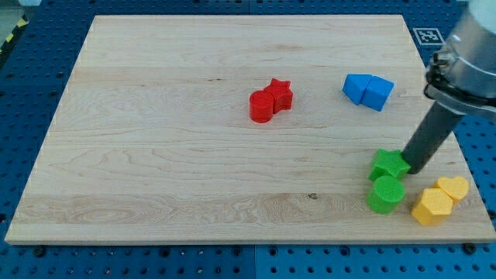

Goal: Nudge the yellow hexagon up a bit

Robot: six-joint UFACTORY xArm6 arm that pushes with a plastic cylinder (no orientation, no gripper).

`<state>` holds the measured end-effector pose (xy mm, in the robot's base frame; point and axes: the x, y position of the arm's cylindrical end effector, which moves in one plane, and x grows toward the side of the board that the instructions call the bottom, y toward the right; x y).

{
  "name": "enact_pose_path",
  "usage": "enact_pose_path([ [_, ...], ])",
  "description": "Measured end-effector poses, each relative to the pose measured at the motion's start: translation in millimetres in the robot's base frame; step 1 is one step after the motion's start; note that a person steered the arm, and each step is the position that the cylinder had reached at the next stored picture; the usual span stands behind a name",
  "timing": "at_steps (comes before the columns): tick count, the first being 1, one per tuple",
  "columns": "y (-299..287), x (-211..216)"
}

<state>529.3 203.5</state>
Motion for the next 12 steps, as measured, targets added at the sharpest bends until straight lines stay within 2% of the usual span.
enact_pose_path([
  [1,13.6,-15.4],
  [5,19.9,-23.8],
  [7,65.1,-25.7],
  [8,111.6,-23.4],
  [9,128.7,4.4],
  [11,88.7,88.9],
  [12,88.7,88.9],
])
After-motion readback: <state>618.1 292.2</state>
